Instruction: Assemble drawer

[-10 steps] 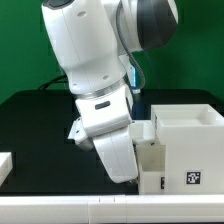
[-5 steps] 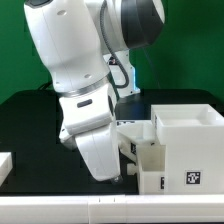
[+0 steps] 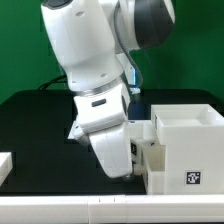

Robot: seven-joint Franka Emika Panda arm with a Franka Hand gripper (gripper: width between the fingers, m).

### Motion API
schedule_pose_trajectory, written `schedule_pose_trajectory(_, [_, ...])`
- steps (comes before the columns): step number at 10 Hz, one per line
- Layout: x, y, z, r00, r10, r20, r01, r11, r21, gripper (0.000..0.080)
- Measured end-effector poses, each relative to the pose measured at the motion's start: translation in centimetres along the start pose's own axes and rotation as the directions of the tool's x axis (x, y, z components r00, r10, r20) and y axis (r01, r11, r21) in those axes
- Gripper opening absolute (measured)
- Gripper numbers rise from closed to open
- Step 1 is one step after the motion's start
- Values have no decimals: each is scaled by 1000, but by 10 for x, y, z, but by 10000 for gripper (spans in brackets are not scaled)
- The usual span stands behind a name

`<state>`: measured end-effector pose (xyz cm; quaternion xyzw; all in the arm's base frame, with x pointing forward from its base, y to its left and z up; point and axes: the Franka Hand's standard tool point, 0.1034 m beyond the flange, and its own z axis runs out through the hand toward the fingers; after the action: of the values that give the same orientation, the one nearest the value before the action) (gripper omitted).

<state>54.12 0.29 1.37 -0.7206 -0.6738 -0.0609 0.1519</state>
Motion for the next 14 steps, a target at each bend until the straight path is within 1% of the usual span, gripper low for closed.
schedule_pose_trajectory(2, [13,3,1,999,36,2,-36,999,-3,649])
schedule_pose_trajectory(3, [13,4,2,999,51,5,-51,999,-5,649])
schedule_pose_trajectory(5, [10,4,1,998,55,3,-55,998,0,649])
schedule_pose_trajectory(6, [5,4,1,998,57,5,-57,998,-1,649])
schedule_pose_trajectory(7, [-4,5,-2,999,41,6,-41,999,1,649])
schedule_pose_trajectory(8, [-15,7,-9,999,37,7,-37,999,-1,649])
schedule_pose_trajectory(10, [-31,12,-26,1000,24,11,-24,1000,-20,649])
schedule_pose_trajectory(11, [-38,15,-30,1000,23,13,-22,999,-34,649])
schedule_pose_trajectory(12, [-37,14,-28,1000,24,12,-23,999,-30,649])
schedule_pose_trajectory(14, [-38,14,-28,1000,25,12,-24,999,-30,649])
